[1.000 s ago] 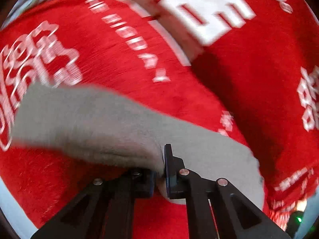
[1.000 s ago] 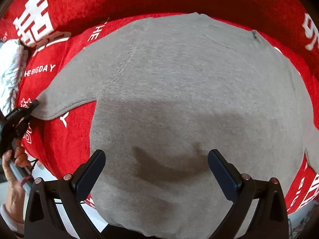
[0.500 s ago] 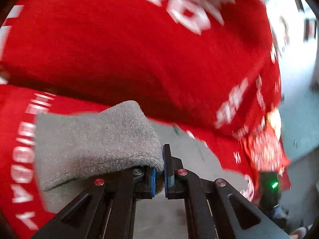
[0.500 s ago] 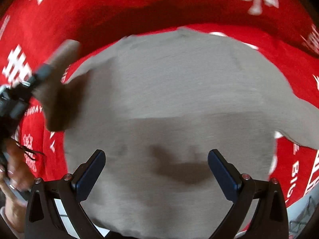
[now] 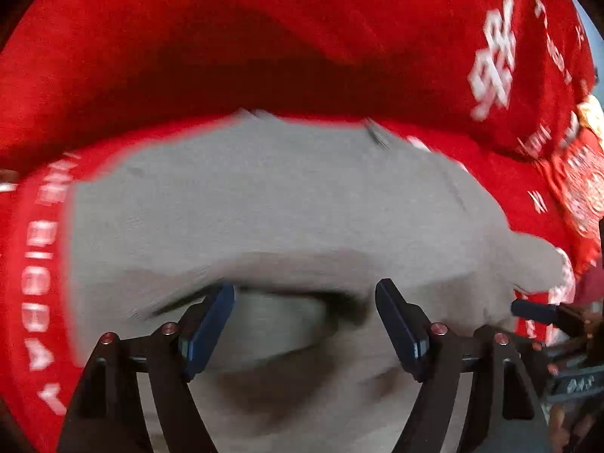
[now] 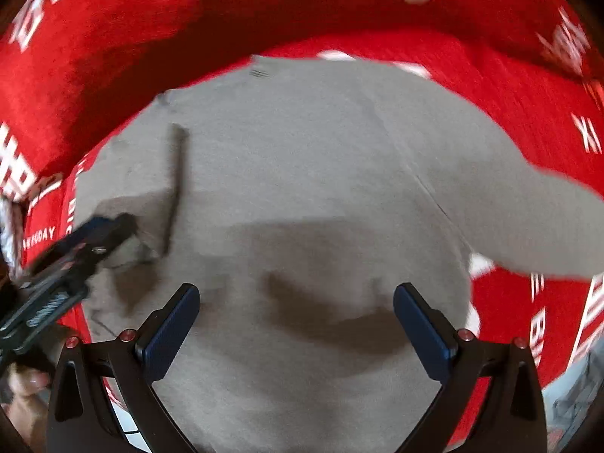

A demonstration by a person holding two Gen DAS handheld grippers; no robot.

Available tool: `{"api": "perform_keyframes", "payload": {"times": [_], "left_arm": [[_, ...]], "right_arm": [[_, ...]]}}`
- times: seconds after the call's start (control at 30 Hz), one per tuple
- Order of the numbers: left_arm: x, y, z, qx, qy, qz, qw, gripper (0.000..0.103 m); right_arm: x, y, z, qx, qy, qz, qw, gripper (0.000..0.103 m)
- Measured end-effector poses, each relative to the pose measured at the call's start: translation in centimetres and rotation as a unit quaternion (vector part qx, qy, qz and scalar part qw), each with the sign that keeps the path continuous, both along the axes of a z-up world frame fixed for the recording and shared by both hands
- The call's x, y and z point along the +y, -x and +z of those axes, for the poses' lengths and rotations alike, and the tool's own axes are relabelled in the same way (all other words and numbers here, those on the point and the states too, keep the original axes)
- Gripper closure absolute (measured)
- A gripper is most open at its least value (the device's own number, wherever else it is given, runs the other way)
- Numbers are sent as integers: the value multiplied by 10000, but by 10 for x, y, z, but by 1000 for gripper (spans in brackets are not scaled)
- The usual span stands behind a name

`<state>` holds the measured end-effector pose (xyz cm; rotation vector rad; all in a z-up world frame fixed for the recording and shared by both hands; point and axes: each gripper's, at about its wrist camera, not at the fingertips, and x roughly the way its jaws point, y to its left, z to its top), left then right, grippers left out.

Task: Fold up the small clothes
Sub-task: 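Open the left tool to release the sleeve while the right tool grasps the other sleeve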

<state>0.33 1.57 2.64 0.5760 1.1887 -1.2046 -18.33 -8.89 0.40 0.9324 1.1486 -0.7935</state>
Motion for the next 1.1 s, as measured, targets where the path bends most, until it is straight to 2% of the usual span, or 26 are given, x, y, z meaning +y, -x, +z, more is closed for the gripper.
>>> {"api": "perform_keyframes", "payload": {"times": [0.1, 0.17, 0.23, 0.27, 0.33, 0.37, 0.4, 0.43, 0.47, 0.5, 0.53, 0.57, 0.6, 0.63, 0.67, 0.7, 0.73, 0.77, 0.8, 0.83, 0.87, 0.9, 0.97, 1.1], "left_arm": [[24, -46, 20, -419, -45, 519, 9978, 25], [39, -84, 18, -638, -236, 1001, 9926, 25], [42, -113, 5, -718, -578, 1297, 9873, 25], [43, -126, -5, -709, -760, 1387, 9849, 25], [40, -136, -23, -717, -998, 1495, 9811, 25], [41, -140, -32, -664, -1098, 1521, 9800, 25], [34, -135, -39, -650, -1130, 1511, 9799, 25], [34, -133, -42, -656, -1110, 1487, 9804, 25], [36, -132, -42, -700, -1061, 1475, 9809, 25], [35, -127, -41, -766, -1026, 1455, 9810, 25], [35, -124, -40, -825, -1018, 1424, 9811, 25], [36, -123, -40, -847, -1013, 1406, 9812, 25], [36, -122, -39, -843, -1007, 1392, 9815, 25], [37, -122, -39, -804, -1006, 1384, 9820, 25], [37, -123, -38, -758, -1010, 1384, 9823, 25], [38, -123, -39, -731, -1014, 1376, 9826, 25], [38, -122, -38, -709, -1017, 1355, 9830, 25], [36, -126, -41, -708, -1026, 1341, 9831, 25], [35, -124, -42, -717, -1035, 1313, 9833, 25], [34, -123, -41, -701, -1053, 1288, 9836, 25], [29, -122, -43, -672, -1076, 1280, 9836, 25], [26, -123, -43, -604, -1097, 1270, 9840, 25], [18, -129, -41, -453, -1071, 1261, 9852, 25], [3, -144, -44, -104, -1089, 1221, 9865, 25]], "right_arm": [[10, -50, 9, -32, 400, 776, 9962, 1], [21, -87, 11, 120, 800, 1462, 9860, 1], [37, -124, 5, 544, 1283, 2175, 9661, 1], [47, -143, -3, 822, 1591, 2557, 9500, 1], [55, -165, -18, 1243, 1955, 2947, 9271, 1], [58, -175, -27, 1522, 2204, 3099, 9123, 4], [59, -180, -30, 1627, 2326, 3147, 9058, 10], [57, -182, -30, 1586, 2367, 3124, 9062, 41], [50, -180, -25, 1335, 2225, 2944, 9198, 92], [39, -173, -17, 946, 1990, 2593, 9403, 98], [25, -157, -7, 468, 1747, 2009, 9628, 97], [9, -136, 0, -43, 1454, 1358, 9800, 97], [-5, -110, 3, -495, 1152, 659, 9899, 97], [-18, -82, 2, -852, 843, -78, 9928, 97], [-32, -43, -9, -1288, 336, -1074, 9853, 95], [-36, -20, -18, -1629, -43, -1689, 9721, 91], [-39, 6, -32, -1964, -475, -2332, 9512, 79], [-37, 35, -49, -2219, -884, -2951, 9251, 51], [-35, 47, -55, -2317, -1008, -3165, 9143, 37], [-31, 57, -57, -2513, -1059, -3287, 9042, 33], [-27, 62, -54, -2543, -1093, -3298, 9025, 33], [-21, 60, -48, -2506, -1097, -3190, 9074, 32], [-8, 45, -43, -2698, -1290, -2880, 9097, 32], [34, -29, -53, -3083, -2195, -2078, 9020, 32]]}}
